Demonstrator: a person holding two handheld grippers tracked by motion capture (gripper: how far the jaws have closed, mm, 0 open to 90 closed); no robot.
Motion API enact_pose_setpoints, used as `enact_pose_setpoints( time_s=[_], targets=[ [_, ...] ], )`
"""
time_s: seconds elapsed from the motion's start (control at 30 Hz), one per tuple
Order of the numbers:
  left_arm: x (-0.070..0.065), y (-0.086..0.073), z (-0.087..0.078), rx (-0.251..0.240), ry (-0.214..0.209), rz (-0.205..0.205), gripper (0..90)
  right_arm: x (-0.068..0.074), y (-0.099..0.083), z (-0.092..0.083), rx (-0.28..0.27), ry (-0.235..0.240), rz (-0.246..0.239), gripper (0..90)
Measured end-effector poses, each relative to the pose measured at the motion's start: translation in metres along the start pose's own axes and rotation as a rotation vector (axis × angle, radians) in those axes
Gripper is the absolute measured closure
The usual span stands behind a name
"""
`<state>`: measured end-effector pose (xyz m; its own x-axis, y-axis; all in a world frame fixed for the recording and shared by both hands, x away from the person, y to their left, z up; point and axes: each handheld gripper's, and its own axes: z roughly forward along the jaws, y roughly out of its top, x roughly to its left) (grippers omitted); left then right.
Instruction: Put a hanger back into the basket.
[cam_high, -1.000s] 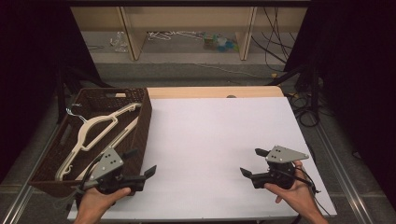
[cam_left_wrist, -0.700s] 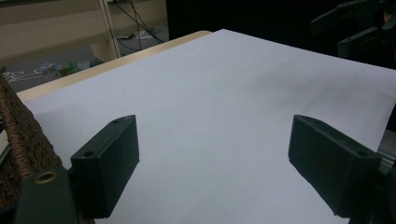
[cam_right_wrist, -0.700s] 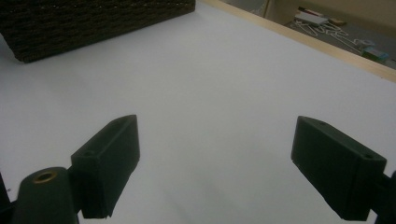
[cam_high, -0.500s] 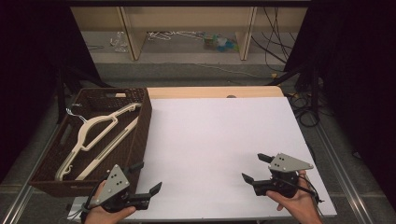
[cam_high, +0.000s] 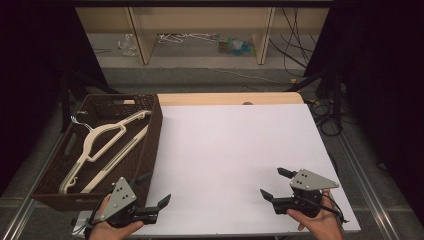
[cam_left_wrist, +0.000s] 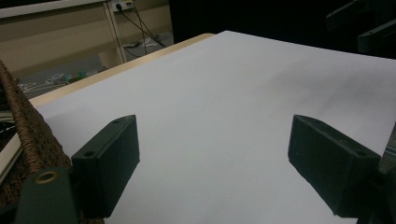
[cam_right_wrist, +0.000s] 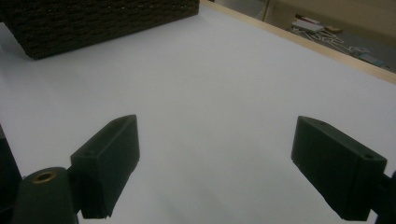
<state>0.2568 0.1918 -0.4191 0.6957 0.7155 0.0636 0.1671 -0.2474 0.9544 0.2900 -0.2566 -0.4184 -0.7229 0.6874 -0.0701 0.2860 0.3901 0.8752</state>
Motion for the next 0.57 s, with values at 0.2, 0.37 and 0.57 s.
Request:
enact_pose_setpoints(
  time_s=[0.2,0.37,0.57],
  targets=[
    [0.0008,-0.0004,0.0001,0.002,-0.004,0.0,16.4,-0.0018,0.0005,-0.0028,-0.018,-0.01,0.023,16.2],
    [0.0016,-0.0007,0.0,0.002,-0.004,-0.003,16.4,-0.0017,0.0004,-0.0024,-0.016,-0.009,0.022,16.2],
    [0.0019,-0.0012,0.0,0.001,-0.005,-0.016,16.4,-0.0034,0.0001,-0.0021,-0.032,-0.017,0.017,16.2]
  ],
)
